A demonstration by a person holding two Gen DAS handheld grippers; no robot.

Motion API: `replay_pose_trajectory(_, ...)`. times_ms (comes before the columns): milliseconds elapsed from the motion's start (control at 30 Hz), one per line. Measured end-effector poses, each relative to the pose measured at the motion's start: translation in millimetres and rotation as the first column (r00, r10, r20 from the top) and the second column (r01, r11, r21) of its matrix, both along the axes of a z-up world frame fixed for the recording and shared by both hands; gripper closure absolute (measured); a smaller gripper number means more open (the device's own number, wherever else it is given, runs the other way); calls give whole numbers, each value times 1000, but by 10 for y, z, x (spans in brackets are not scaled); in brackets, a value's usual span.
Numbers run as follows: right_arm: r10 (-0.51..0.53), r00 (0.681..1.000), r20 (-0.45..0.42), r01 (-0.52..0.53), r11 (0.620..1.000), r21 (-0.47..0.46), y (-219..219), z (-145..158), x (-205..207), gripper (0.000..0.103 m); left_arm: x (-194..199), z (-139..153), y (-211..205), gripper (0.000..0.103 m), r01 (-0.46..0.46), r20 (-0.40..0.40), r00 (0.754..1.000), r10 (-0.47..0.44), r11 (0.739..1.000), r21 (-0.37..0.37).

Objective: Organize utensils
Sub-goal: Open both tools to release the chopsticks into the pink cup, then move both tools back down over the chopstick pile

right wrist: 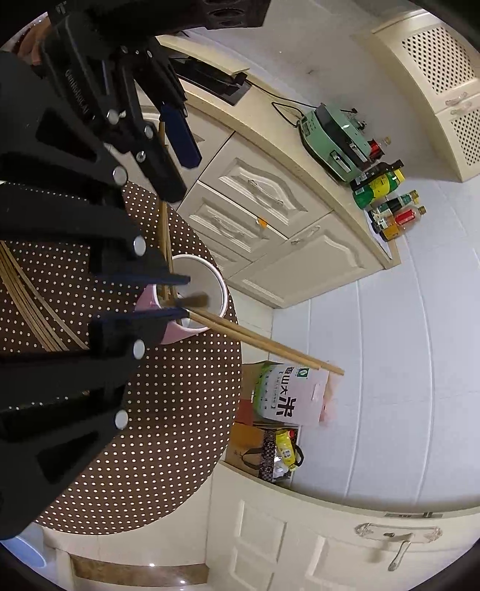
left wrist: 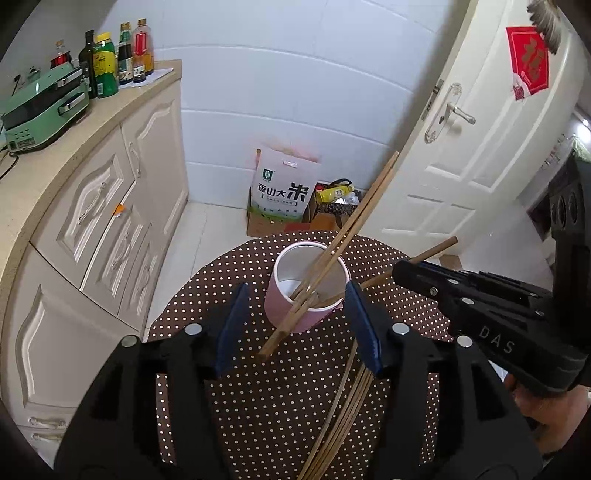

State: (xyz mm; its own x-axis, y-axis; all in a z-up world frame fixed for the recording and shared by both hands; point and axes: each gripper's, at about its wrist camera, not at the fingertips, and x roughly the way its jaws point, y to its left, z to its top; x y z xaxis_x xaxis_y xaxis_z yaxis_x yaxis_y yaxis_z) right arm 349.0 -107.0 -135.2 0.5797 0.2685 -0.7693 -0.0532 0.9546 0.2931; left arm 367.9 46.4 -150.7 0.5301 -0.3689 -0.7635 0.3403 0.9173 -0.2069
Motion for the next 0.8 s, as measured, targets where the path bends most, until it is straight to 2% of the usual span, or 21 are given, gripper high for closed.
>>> replay_pose_trajectory(100, -19, 1000, 2, 19, 1000, 13, -52, 12, -66, 78, -74, 31, 102, 44, -34, 23, 999, 34, 999, -5)
replay_pose_trajectory(300, -26, 1000, -11, 26, 1000, 6, -68, -24, -218, 74, -248, 20, 262, 42, -92, 70, 993, 90, 996, 15)
replay_pose_trajectory(467, -47, 998, -48, 47, 999, 11, -115, -169, -364, 74, -407, -94, 262, 42, -95, 81, 992, 93, 995, 30)
replay_pose_trajectory(600, -73, 993, -91, 74, 997, 15, -189, -325, -497, 74, -516, -262, 204, 42, -53, 62, 997, 50, 998, 44)
replay_pose_trajectory(800, -113, 982, -150, 119, 993, 28, -298, -544, -674, 74, -647, -554, -53, 42, 49, -7, 999, -49, 995, 84)
